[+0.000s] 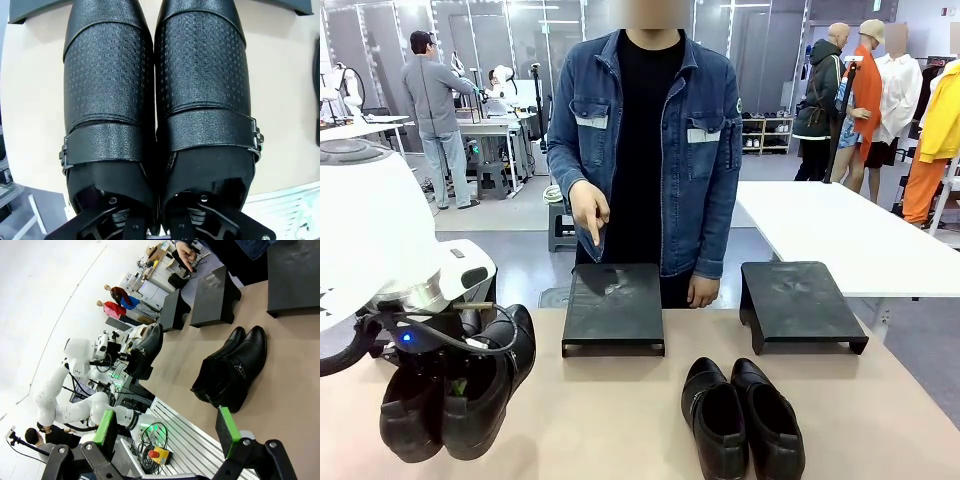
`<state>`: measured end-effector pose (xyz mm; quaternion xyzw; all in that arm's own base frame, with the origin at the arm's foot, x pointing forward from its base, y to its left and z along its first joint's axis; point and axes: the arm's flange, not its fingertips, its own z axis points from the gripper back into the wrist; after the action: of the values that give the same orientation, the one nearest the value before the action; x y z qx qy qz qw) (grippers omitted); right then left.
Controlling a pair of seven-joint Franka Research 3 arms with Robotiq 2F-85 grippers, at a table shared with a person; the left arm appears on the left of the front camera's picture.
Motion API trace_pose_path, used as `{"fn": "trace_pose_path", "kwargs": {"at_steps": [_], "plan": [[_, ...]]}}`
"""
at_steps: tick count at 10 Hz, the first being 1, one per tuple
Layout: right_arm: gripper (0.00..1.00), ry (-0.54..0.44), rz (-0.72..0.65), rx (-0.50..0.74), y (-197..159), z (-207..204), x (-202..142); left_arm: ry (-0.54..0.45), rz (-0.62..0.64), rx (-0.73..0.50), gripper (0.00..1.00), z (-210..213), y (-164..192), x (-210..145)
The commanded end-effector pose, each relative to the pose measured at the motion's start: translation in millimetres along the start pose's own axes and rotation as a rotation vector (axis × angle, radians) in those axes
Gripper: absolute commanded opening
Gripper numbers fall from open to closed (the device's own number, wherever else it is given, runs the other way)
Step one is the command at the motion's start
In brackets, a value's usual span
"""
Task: Place the shoes on the stand as instructed by the person.
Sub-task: Pick up one pair of Shoes and place it on the Shoes Stand indicated by the person.
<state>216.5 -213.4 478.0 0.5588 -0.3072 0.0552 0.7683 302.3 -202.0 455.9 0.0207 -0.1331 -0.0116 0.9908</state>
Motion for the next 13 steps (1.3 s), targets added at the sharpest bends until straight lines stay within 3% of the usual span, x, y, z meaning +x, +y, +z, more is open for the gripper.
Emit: {"fn": "trace_pose_path", "kwargs": {"at_steps": [1, 2, 3, 6, 8, 13], "plan": [[1.00, -0.009, 0.020, 0.010, 1, 2, 1, -0.015, 0.011, -0.006, 0.00, 6, -2, 2], [1.00, -0.009, 0.020, 0.010, 1, 2, 1, 0.000, 0.000, 0.000, 0.09, 0, 0, 0], [1.00, -0.009, 0.020, 0.010, 1, 2, 1, -0.068, -0.009, 0.009, 0.09, 11, -7, 4], [1.00, -0.009, 0.020, 0.010, 1, 2, 1, -0.171, -0.002, 0.001, 0.09, 39, -58, 70], [1.00, -0.009, 0.020, 0.010, 1, 2, 1, -0.154, -0.034, -0.015, 0.09, 47, -93, 116], [1.00, -0.009, 0.020, 0.010, 1, 2, 1, -0.201, -0.050, -0.004, 0.09, 14, -164, 219]]}}
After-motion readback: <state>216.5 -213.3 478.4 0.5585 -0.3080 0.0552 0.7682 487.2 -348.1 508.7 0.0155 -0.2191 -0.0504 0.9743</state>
